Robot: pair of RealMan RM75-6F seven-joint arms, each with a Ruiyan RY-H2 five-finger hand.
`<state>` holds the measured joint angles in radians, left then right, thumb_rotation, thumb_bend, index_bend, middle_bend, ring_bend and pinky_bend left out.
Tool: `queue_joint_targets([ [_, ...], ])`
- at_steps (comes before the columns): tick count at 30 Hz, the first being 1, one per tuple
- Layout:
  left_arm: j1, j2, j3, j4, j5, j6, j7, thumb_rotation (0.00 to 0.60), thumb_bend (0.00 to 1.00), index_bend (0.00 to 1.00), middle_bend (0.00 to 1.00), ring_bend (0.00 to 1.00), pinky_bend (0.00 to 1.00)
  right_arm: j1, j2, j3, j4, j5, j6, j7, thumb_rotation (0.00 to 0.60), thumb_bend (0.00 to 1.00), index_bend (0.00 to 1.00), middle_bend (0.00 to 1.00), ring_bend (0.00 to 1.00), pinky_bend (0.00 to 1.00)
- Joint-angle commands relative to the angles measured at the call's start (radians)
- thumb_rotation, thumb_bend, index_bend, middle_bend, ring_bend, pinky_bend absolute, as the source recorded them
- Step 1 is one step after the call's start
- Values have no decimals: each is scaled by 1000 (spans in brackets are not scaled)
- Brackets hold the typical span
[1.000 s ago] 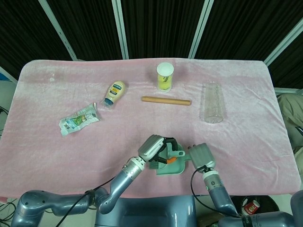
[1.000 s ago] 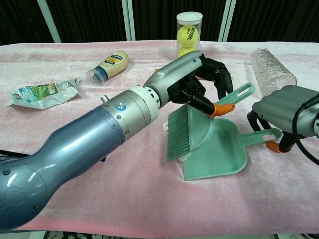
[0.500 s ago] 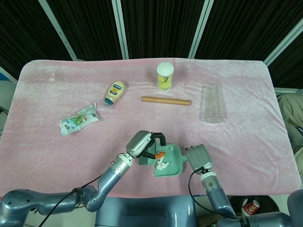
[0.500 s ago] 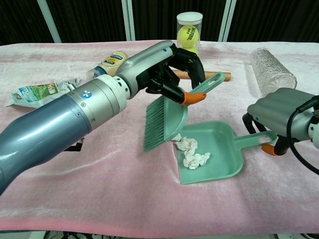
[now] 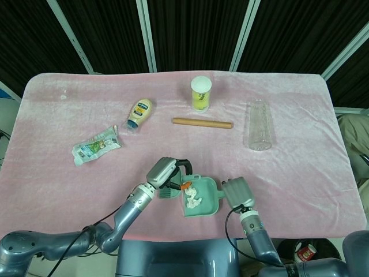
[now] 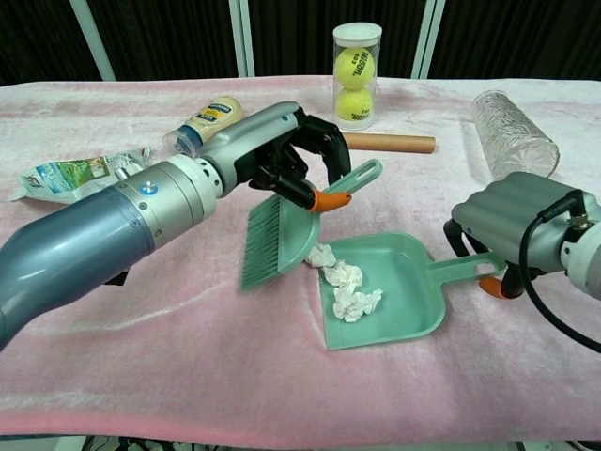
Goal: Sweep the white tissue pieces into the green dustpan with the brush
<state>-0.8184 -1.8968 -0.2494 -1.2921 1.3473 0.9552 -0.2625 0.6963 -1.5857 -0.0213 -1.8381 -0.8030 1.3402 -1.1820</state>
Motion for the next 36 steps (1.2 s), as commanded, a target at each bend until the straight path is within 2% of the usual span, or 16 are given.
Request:
queue_joint_targets([
  [1, -12, -34, 4, 33, -4, -9, -4, 600, 399, 589, 613, 909, 1000, 0, 2, 4, 5, 2, -2, 3, 600, 467, 668, 609, 684, 821],
  [11, -41, -120, 8, 94, 13, -6, -7, 600, 399, 590, 613, 908, 1000, -2, 23, 7, 6, 4, -15, 21, 600, 467, 670, 609, 684, 821],
  [23, -104, -223, -50, 142, 24, 14, 10, 600, 400, 589, 613, 908, 1000, -15, 6, -16, -19, -17, -10, 25, 600, 467, 672, 609, 684, 821],
  [29, -118, -234, -68, 146, 37, 32, -4, 600, 399, 590, 612, 908, 1000, -17, 8, -10, -29, -12, 3, 18, 600, 468, 671, 608, 684, 821],
  [36, -111, -203, -85, 121, 45, 63, -23, 600, 399, 590, 612, 908, 1000, -20, 9, -8, -32, -16, 9, 18, 600, 468, 672, 608, 684, 821],
])
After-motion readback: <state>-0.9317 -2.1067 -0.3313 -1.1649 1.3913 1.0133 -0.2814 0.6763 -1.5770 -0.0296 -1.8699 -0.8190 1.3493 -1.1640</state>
